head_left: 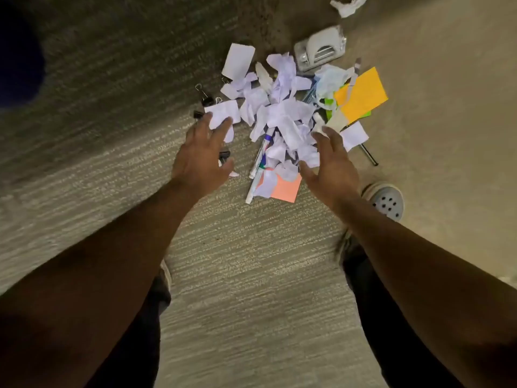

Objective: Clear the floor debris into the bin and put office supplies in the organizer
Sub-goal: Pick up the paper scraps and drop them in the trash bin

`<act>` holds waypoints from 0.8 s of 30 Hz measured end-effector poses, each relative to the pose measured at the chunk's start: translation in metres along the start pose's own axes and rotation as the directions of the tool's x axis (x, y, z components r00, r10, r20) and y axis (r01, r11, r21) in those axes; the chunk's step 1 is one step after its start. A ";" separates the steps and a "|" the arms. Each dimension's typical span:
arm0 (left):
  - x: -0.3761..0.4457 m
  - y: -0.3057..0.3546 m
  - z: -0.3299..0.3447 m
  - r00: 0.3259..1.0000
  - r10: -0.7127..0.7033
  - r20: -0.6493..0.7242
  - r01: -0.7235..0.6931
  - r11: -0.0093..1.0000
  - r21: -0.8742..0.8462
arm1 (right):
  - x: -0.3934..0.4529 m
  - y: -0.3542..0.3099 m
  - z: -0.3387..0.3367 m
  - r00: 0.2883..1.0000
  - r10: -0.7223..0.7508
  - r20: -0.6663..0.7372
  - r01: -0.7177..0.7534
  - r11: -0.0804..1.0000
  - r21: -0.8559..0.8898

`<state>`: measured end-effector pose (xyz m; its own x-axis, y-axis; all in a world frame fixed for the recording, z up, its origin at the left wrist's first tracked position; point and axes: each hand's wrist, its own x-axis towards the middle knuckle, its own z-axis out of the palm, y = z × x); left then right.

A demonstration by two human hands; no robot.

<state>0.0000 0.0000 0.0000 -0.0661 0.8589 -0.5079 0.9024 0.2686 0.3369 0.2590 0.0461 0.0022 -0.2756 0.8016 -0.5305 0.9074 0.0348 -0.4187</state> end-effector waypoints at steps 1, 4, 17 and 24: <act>0.011 -0.001 0.003 1.000 0.000 -0.003 0.000 1.000 0.020 | 0.008 -0.001 0.004 0.999 -0.016 -0.050 0.014 0.999 -0.032; 0.044 -0.001 0.007 0.999 -0.036 -0.023 0.037 0.999 0.022 | 0.032 -0.007 0.012 0.991 -0.070 -0.116 0.056 0.991 -0.119; 0.076 0.025 0.040 0.997 0.006 -0.073 0.000 0.997 0.080 | 0.077 -0.019 0.034 0.998 -0.063 0.007 0.062 0.954 -0.292; 0.066 0.018 0.040 0.999 0.017 -0.029 -0.016 1.000 0.021 | 0.078 -0.011 0.024 0.997 -0.075 0.013 0.077 0.985 -0.157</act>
<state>0.0287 0.0441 -0.0596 -0.0633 0.8756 -0.4788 0.9120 0.2456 0.3285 0.2195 0.0934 -0.0522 -0.3474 0.7886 -0.5073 0.9222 0.1893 -0.3373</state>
